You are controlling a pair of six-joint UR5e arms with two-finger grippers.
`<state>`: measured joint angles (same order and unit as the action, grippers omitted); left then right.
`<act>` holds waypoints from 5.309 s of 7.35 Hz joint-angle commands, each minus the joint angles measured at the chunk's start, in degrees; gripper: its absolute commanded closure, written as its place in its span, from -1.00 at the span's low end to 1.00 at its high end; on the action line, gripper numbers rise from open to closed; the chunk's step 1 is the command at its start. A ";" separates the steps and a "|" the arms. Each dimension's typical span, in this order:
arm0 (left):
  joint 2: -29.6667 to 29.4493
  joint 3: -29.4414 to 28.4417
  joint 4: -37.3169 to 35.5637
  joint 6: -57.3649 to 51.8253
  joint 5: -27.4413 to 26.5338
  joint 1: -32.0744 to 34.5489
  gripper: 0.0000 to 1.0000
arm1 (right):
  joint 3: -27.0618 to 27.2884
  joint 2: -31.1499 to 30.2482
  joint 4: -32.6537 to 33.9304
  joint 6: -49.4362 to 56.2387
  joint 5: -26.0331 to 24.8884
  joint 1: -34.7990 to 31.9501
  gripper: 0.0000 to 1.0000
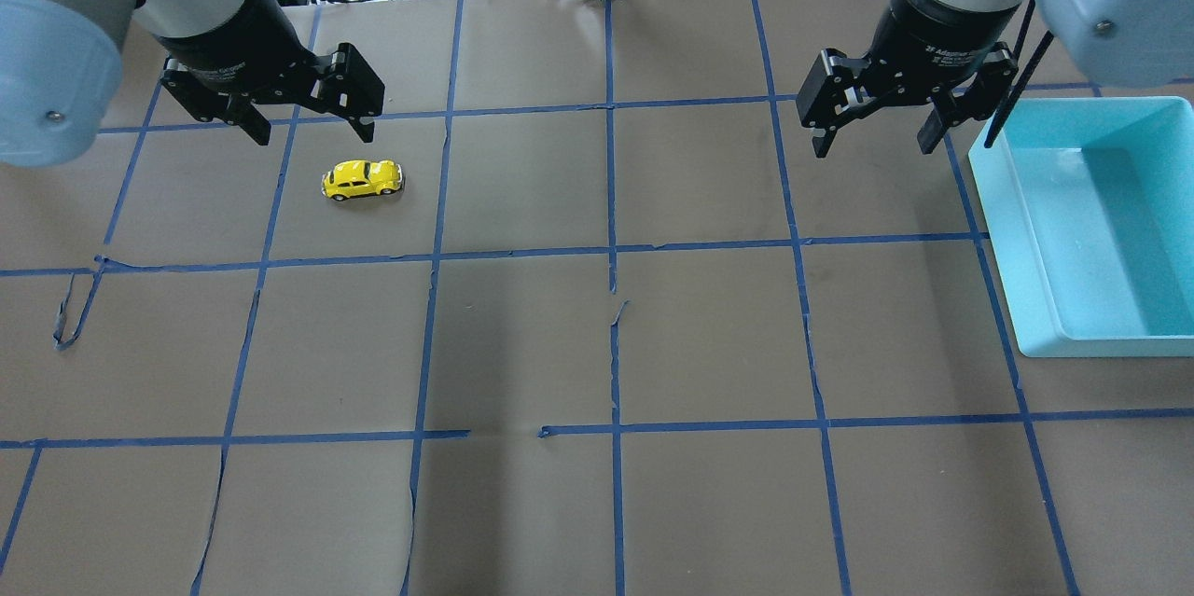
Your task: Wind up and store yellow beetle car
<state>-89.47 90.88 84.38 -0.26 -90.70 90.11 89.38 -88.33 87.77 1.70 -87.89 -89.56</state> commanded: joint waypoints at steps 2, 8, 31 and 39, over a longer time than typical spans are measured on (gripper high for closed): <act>0.00 0.00 0.00 -0.01 0.00 -0.02 -1.00 | 0.09 0.09 0.12 0.15 0.18 0.00 -1.00; -2.28 -0.70 -0.26 -1.14 2.53 -0.02 -1.00 | 0.09 0.44 1.52 0.24 0.09 0.00 -1.00; -33.40 2.37 -33.22 -98.27 2.99 -11.53 -0.89 | 1.93 0.62 2.58 2.08 -0.79 0.26 -1.00; -33.40 2.64 -33.93 -100.72 2.90 -11.09 1.00 | 1.93 0.79 2.58 2.00 -0.53 0.26 -1.00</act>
<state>-122.87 93.54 50.46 -99.98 -87.80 79.01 91.32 -87.55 90.35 3.69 -88.39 -89.30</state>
